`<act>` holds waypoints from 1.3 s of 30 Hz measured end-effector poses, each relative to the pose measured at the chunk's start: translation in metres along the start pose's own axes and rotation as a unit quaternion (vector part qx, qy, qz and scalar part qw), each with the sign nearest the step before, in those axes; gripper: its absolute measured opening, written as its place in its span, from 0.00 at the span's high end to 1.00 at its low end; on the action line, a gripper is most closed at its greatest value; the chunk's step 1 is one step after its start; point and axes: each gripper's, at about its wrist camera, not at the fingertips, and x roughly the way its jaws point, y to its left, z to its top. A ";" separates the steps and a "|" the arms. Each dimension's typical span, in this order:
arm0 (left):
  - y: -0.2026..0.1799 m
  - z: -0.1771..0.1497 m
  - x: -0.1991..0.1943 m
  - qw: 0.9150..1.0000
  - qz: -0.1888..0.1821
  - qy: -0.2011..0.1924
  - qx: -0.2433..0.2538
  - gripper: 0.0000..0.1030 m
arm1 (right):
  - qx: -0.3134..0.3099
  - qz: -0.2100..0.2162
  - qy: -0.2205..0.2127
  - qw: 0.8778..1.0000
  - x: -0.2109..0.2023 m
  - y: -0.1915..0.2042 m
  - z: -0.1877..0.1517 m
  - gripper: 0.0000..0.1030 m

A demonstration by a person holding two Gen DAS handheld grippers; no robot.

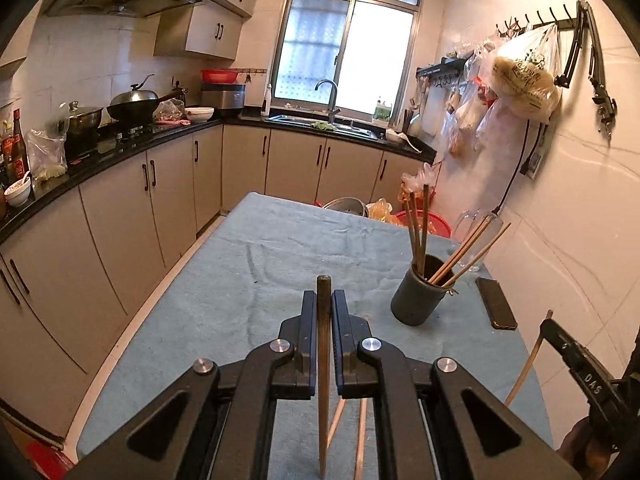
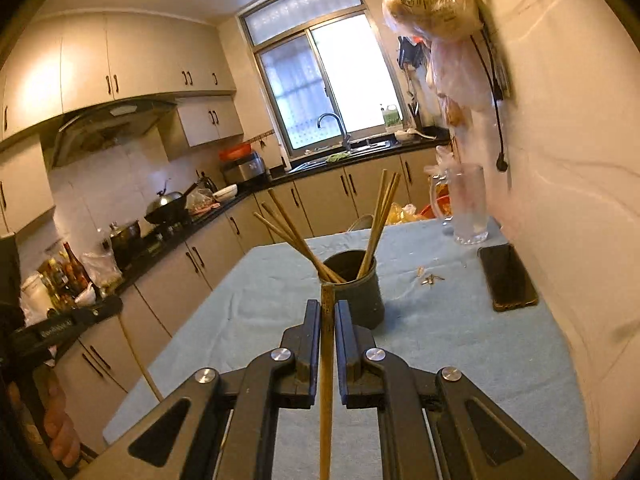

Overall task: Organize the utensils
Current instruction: 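Lift the right tool's chopstick over the grey cup while the left tool carries its own, then lower the right tool's chopstick into the cup and open while the left does likewise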

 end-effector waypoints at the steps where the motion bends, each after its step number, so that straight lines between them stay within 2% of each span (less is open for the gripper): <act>1: -0.001 0.000 -0.003 1.000 -0.001 -0.002 0.001 0.93 | 0.004 0.001 -0.002 1.000 -0.001 -0.001 0.000 0.92; 4: -0.003 0.001 -0.014 1.000 -0.004 -0.013 0.003 0.93 | 0.013 0.002 -0.005 1.000 -0.004 -0.004 0.000 0.92; 9: -0.014 0.011 -0.028 0.999 -0.020 -0.034 0.008 0.93 | 0.010 -0.003 -0.034 0.999 -0.021 -0.003 0.005 0.92; 17: -0.038 0.037 -0.029 0.997 -0.048 -0.062 0.018 0.93 | 0.020 -0.008 -0.077 0.997 -0.034 -0.010 0.027 0.92; 24: -0.072 0.070 -0.008 0.994 -0.056 -0.087 0.040 0.93 | 0.023 -0.004 -0.122 0.992 -0.038 -0.017 0.063 0.92; 27: -0.085 0.087 0.005 0.992 -0.070 -0.095 0.041 0.93 | 0.021 -0.002 -0.136 0.991 -0.034 -0.016 0.080 0.92; 31: -0.098 0.107 0.023 0.990 -0.084 -0.107 0.032 0.93 | 0.014 -0.004 -0.158 0.987 -0.021 -0.009 0.102 0.92; 33: -0.105 0.118 0.035 0.990 -0.078 -0.112 0.029 0.93 | 0.007 -0.008 -0.166 0.986 -0.014 -0.005 0.111 0.92; 39: -0.122 0.132 0.057 0.987 -0.089 -0.132 0.023 0.93 | -0.007 -0.016 -0.183 0.983 0.015 0.004 0.133 0.92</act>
